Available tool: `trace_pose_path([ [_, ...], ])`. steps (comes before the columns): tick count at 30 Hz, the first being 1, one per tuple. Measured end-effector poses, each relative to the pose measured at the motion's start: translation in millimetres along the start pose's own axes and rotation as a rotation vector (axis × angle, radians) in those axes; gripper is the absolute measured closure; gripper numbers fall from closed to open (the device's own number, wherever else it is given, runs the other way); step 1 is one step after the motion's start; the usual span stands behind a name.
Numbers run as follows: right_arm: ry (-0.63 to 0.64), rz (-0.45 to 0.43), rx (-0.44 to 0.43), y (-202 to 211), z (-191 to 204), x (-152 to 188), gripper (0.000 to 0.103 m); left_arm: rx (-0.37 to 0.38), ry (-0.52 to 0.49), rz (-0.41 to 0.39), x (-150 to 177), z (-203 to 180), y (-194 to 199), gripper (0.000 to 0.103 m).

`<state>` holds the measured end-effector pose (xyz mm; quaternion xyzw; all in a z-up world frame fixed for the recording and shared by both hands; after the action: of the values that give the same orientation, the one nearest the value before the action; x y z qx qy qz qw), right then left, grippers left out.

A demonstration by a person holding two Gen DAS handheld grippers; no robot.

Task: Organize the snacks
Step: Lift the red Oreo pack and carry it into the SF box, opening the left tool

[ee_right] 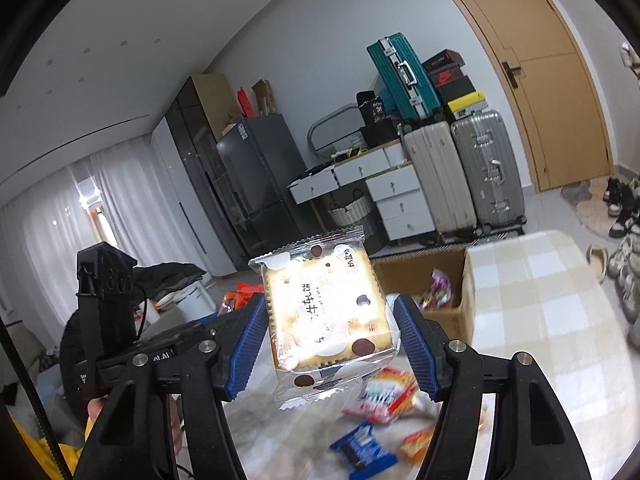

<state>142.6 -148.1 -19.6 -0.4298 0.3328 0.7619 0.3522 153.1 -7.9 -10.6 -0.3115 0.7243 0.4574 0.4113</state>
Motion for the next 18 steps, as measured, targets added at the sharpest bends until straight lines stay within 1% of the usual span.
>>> trace_pose_path([
  [2, 0.003, 0.002, 0.012, -7.5, -3.1, -9.8, 0.037, -0.037, -0.023, -0.007, -8.1, 3.5, -8.1, 0.062],
  [5, -0.002, 0.008, 0.023, -21.3, -9.9, -24.3, 0.037, -0.038, -0.028, 0.004, -20.5, 7.7, -23.4, 0.062],
  [8, 0.002, 0.015, 0.021, -36.8, -15.2, -38.0, 0.037, -0.062, -0.011, 0.017, -33.5, 16.2, -39.2, 0.062],
  [14, 0.034, 0.023, -0.004, -66.9, -20.9, -61.6, 0.037, -0.078, 0.018, 0.026, -60.2, 31.2, -69.5, 0.062],
  [18, 0.049, 0.034, 0.005, -89.0, -29.0, -72.7, 0.037, -0.088, 0.003, 0.034, -78.5, 33.3, -94.2, 0.062],
])
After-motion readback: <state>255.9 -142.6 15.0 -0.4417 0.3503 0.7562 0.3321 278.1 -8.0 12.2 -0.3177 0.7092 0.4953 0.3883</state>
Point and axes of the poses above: each gripper's, at about its wrist camera, not at the fingertips, and y roughly against the way its jaws point, z to its left, x to its underside, the point moved 10 cm from there along -y, roughly the way its jaws point, and after that the axes turned 3 degrees about -z, right-handed, at the moved point
